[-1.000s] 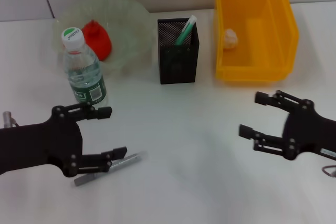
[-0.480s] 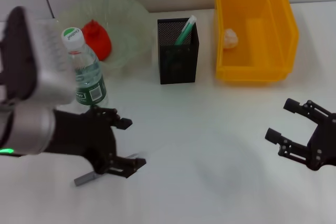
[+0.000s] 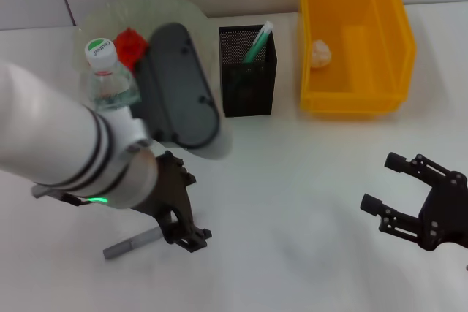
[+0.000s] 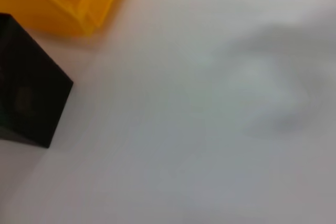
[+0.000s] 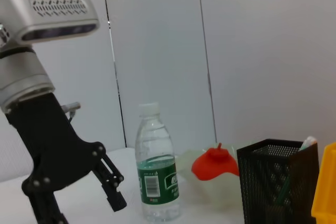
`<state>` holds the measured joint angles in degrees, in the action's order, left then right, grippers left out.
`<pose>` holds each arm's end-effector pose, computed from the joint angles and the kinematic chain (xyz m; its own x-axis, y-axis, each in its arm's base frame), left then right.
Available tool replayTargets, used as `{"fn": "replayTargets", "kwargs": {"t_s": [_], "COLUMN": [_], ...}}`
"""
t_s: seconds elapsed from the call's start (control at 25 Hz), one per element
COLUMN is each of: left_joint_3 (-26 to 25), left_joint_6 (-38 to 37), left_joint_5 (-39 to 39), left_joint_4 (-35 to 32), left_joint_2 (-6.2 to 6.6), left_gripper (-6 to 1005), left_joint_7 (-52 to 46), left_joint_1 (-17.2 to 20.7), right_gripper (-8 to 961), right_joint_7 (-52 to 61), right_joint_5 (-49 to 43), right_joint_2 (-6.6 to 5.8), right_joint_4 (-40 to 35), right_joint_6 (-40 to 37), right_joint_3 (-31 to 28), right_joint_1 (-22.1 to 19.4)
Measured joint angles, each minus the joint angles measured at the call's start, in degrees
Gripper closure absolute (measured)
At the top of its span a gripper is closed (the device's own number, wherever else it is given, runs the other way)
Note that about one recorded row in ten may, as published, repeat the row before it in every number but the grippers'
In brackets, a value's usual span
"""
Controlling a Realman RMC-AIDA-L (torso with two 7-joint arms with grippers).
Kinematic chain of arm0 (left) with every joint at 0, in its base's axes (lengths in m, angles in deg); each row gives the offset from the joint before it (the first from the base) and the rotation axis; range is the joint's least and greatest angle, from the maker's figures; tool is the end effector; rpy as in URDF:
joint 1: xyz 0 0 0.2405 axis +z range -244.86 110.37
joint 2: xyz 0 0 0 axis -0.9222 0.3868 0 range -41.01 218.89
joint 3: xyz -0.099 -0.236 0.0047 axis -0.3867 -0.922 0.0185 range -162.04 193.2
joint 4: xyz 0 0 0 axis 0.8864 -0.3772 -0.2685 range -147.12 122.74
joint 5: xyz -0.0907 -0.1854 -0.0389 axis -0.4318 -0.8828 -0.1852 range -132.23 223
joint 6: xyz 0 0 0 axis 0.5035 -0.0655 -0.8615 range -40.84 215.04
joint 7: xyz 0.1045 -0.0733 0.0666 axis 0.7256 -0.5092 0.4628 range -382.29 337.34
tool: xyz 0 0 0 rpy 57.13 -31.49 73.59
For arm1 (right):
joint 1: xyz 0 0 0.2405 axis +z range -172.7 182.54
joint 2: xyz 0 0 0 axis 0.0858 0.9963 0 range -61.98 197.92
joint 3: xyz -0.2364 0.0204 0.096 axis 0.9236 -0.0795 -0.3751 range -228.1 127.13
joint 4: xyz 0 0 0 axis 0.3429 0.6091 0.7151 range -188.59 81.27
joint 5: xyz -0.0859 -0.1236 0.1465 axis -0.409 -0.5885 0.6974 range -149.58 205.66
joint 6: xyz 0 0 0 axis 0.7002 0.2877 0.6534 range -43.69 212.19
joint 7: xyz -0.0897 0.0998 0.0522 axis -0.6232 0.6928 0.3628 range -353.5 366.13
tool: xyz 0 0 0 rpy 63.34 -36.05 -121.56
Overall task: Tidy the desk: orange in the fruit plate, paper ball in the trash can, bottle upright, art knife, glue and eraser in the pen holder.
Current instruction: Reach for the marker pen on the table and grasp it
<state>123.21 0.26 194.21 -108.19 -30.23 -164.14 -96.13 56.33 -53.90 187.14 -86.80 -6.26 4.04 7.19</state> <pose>-0.1170 0.2887 -0.0555 0.9044 0.1322 -0.4057 0.0299 -0.9681 -0.2486 0.3392 0.2030 0.0009 0.7125 -0.1371 -0.6881 -0.5294 -0.7487 -0.3990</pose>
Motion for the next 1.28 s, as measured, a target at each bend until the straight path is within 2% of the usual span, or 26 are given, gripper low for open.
{"fn": "replayTargets", "kwargs": {"t_s": [0.08,0.28,0.44,0.92,1.28], "left_joint_3": [2.0,2.0,2.4,2.6,3.2], "left_joint_6": [0.1,0.1,0.6,3.1,3.2], "left_joint_5": [0.9,0.8,0.7,0.7,0.6], "left_joint_4": [0.6,3.3,4.4,11.0,12.0], "left_joint_2": [-0.05,-0.04,-0.02,0.0,0.0], "left_gripper": [185,187,188,284,353], "left_joint_7": [-2.2,-6.3,-6.7,-7.2,-6.7], "left_joint_1": [-1.3,-3.5,-3.7,-6.0,-6.6], "right_gripper": [133,133,133,133,133], "right_joint_7": [-0.1,-0.4,-0.5,-1.4,-1.5], "right_joint_5": [0.0,-0.1,-0.1,-0.1,-0.1], "right_joint_2": [0.01,0.05,0.08,0.02,0.0], "right_joint_4": [0.2,1.2,1.9,4.2,4.3], "right_joint_6": [0.3,0.5,0.5,0.5,1.1], "right_joint_3": [0.0,0.0,0.0,0.0,0.5], "right_joint_1": [0.1,0.4,0.7,2.5,2.8]}}
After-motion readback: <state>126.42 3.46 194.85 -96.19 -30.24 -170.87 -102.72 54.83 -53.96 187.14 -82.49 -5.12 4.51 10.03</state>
